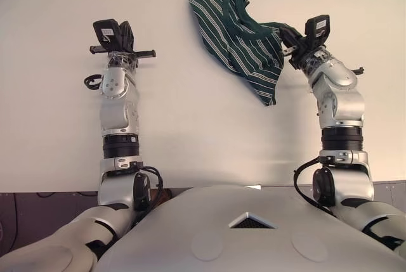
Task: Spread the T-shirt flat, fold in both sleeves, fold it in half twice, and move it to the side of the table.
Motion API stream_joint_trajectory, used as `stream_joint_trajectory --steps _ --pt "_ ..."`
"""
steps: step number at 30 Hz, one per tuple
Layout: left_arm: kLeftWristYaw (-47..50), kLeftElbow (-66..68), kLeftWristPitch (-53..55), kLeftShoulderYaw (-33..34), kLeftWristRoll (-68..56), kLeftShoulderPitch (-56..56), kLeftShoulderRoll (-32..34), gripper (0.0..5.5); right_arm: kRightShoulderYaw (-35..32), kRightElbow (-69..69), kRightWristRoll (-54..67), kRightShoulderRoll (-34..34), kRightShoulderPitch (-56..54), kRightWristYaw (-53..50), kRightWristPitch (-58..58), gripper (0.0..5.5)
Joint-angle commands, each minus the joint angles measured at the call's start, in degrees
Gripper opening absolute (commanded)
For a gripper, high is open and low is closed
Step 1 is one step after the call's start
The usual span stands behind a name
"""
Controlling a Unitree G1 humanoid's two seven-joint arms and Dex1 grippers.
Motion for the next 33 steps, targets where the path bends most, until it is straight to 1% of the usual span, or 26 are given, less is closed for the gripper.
stream_joint_trajectory --steps 1,3,6,9,11,12,14,16,18,20,24,26,28,29,30,31,33 --pt "0.67 0.53 -1.22 0.48 0.27 0.05 -0.2 0.0 1.55 3.23 1.56 -2.14 -3.35 5.38 4.39 0.97" --pt "1.28 0.48 -1.88 0.67 0.12 0.62 -0.89 0.0 1.78 5.15 1.28 -2.69 -5.04 6.92 4.85 1.34" --pt "1.88 0.35 -2.46 0.18 0.36 1.39 -2.07 0.0 2.56 8.75 0.38 -3.1 -7.32 7.6 4.69 1.67" --pt "2.25 0.63 -2.76 0.19 0.65 1.54 -2.33 0.0 2.64 10.28 0.59 -2.67 -8.69 7.83 4.17 1.3" --pt "2.48 1.0 -2.96 0.64 0.8 1.28 -1.89 0.0 2.74 9.78 1.33 -2.38 -9.0 8.8 4.72 0.79" --pt "2.59 1.18 -3.06 0.93 0.89 1.08 -1.65 0.0 2.88 9.3 1.62 -2.28 -9.05 9.26 5.26 0.73" --pt "2.82 1.46 -3.3 1.55 0.95 0.7 -1.14 0.0 3.39 8.13 1.8 -2.17 -9.04 10.1 5.79 0.28" --pt "2.77 1.64 -3.64 1.93 1.14 0.28 -0.57 0.0 4.23 5.78 1.8 -2.39 -8.92 11.55 5.18 0.1" --pt "0.63 0.81 -4.19 1.0 1.99 -0.55 1.49 0.0 6.79 -1.36 3.66 -4.1 -9.22 18.18 5.23 0.01" --pt "-4.72 -1.58 -3.33 0.3 0.47 -1.73 4.46 0.0 9.92 -9.27 6.63 -7.26 -10.85 27.76 7.15 0.0" --pt "-18.94 -4.09 -0.05 -3.56 0.6 -6.39 14.22 0.0 17.15 -20.39 9.15 -16.93 -12.33 45.1 9.28 0.0" --pt "-25.06 -3.1 1.04 -5.84 1.29 -10.05 18.22 0.0 19.65 -26.95 13.03 -24.62 -9.58 55.26 12.63 0.0" --pt "-29.54 -2.46 1.82 -7.09 1.14 -12.54 20.89 0.0 22.76 -29.42 16.11 -33.89 -7.18 61.96 11.69 0.0" --pt "-32.21 -2.62 2.46 -8.28 0.8 -13.55 21.71 0.0 25.25 -27.38 18.03 -39.66 -7.33 62.99 9.11 0.0" --pt "-34.65 -3.25 3.26 -9.26 0.2 -13.81 22.36 0.0 26.96 -24.0 18.82 -42.72 -8.65 63.25 7.83 0.0" --pt "-37.38 -4.13 4.12 -10.66 -0.51 -13.77 22.66 0.0 27.79 -18.05 17.04 -42.73 -11.28 63.25 6.41 0.0" --pt "-42.63 -4.86 5.85 -13.85 -1.58 -13.86 22.34 0.0 28.68 -6.15 10.32 -39.17 -16.36 63.1 1.84 0.0"
